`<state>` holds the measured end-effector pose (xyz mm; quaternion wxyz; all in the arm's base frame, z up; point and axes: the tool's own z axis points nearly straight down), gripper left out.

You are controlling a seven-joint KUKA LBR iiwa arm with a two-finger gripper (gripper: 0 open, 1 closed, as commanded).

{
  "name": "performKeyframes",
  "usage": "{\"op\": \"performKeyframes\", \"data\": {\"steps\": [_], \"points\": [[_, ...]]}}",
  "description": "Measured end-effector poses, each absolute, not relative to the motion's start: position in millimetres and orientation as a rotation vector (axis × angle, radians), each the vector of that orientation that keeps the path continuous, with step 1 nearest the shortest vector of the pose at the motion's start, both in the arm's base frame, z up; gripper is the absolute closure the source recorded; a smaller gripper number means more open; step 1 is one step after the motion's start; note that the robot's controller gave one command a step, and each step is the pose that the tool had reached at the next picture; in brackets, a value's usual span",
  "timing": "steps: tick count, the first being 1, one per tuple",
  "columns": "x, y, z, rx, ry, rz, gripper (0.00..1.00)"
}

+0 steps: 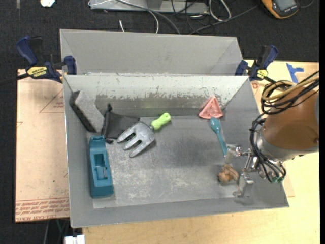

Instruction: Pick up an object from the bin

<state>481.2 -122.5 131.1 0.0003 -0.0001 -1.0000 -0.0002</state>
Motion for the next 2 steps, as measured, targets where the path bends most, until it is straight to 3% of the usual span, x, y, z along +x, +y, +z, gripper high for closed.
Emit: {"op": "performKeyframes", "data": {"steps": [1,2], "points": [[488.4,-137.9,96.5,-0.121,-3.141,-0.002,1.00],[488.4,-137.9,96.6,-0.121,-3.141,-0.001,1.00]]}}
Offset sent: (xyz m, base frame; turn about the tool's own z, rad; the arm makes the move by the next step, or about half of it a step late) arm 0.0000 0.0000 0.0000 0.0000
